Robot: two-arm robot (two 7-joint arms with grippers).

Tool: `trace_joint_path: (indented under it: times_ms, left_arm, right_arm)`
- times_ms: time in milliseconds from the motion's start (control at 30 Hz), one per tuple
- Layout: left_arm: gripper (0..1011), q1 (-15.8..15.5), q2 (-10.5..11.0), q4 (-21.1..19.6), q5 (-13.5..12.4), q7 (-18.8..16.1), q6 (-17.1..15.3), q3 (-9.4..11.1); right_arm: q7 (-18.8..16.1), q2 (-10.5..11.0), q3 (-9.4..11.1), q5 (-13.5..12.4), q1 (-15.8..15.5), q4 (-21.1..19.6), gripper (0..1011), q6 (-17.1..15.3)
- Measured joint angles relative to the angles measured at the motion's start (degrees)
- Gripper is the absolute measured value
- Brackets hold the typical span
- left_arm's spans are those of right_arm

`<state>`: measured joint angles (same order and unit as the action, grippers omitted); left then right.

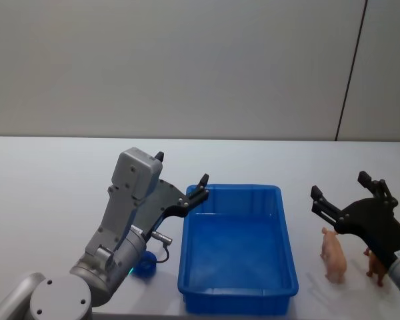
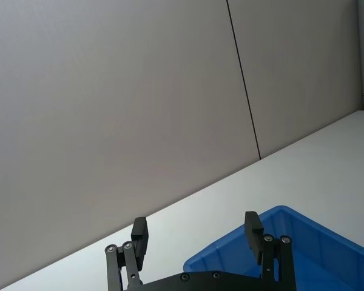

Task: Pick up the two dolls from the table and place them into the box.

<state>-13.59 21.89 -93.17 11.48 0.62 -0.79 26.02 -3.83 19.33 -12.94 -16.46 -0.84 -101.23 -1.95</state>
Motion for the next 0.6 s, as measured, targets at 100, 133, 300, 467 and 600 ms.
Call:
trace_joint_path:
  times_ms: [100,133,300,467,600]
  left_arm:
    - [1002,0.0,0.0,0.0,0.0,0.0,0.0,0.0]
    - [1002,0.0,0.0,0.0,0.0,0.0,0.0,0.0]
    - [1001,0.0,0.0,0.0,0.0,0.0,0.0,0.0]
    - [1002,0.0,0.0,0.0,0.0,0.0,0.0,0.0]
    - [1001,0.0,0.0,0.0,0.0,0.0,0.0,0.0]
  right_arm:
    - [0.0,0.0,0.0,0.0,0.0,0.0,1001,0.0]
    - [0.0,0.0,0.0,0.0,0.0,0.0,1001,0.0]
    - [0.0,0.0,0.0,0.0,0.0,0.0,1001,0.0]
    - [0.0,0.0,0.0,0.0,0.0,0.0,1001,0.0]
    - [0.0,0.0,0.0,0.0,0.0,0.0,1001,0.0]
